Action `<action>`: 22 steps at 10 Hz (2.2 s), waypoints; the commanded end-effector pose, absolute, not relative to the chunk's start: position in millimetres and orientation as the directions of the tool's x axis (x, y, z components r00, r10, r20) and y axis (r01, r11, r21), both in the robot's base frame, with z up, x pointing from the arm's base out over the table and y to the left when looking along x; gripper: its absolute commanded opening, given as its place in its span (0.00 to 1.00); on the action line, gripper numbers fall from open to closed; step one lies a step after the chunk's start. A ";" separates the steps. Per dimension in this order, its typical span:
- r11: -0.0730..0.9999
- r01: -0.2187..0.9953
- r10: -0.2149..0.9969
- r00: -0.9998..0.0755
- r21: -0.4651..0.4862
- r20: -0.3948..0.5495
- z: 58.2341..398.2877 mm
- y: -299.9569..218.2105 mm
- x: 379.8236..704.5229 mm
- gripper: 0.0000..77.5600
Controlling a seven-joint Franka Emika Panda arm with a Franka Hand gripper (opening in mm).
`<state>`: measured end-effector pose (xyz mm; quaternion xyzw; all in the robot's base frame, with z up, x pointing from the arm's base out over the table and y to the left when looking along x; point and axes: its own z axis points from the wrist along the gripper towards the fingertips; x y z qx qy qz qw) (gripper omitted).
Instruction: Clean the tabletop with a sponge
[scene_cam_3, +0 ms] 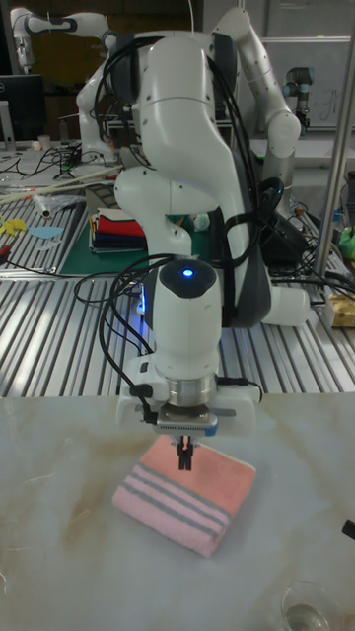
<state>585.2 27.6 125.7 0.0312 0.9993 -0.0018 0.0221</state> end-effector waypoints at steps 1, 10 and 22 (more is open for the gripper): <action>0.998 0.060 0.060 -0.997 -0.004 -0.048 128.6 26.7 589.1 0.00; 0.998 0.056 0.055 -0.997 -0.008 -0.045 120.9 26.0 589.7 0.00; 0.998 0.061 0.061 -0.998 -0.020 -0.011 110.2 24.0 588.1 0.00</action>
